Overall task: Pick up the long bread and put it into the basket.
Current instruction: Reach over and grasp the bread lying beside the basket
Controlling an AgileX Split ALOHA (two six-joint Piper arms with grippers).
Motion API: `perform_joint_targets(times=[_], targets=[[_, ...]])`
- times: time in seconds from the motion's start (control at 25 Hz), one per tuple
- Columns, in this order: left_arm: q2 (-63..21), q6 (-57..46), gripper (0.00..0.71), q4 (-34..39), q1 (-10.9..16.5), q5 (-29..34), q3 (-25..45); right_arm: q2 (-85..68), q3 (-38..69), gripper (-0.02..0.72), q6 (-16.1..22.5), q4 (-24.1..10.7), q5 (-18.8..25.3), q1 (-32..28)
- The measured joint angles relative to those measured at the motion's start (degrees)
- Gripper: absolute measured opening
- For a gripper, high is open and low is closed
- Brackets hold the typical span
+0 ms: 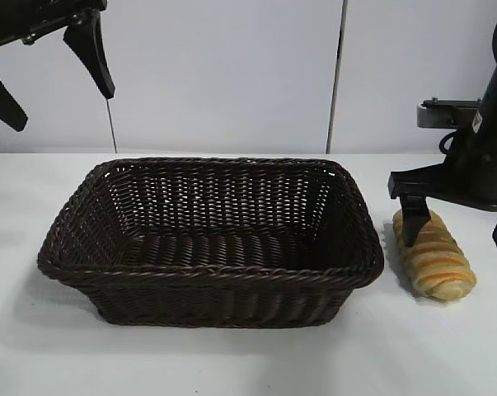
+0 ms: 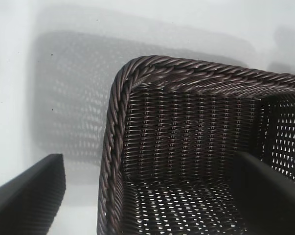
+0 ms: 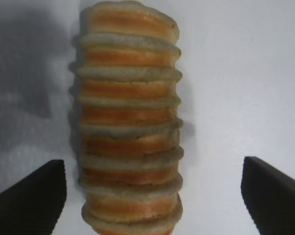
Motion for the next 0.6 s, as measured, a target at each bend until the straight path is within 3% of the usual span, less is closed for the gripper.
perform_joint_targets(times=[0.4,0.6], targets=[[0.00,0.00,0.658,0.00,0.00,-0.63,0.00,1.88,-0.05,0.125,2.48,0.38,-1.42,0.00],[0.00,0.00,0.658,0.00,0.00,-0.82,0.00,0.99,-1.96,0.113,2.53,0.60,2.34,0.00]])
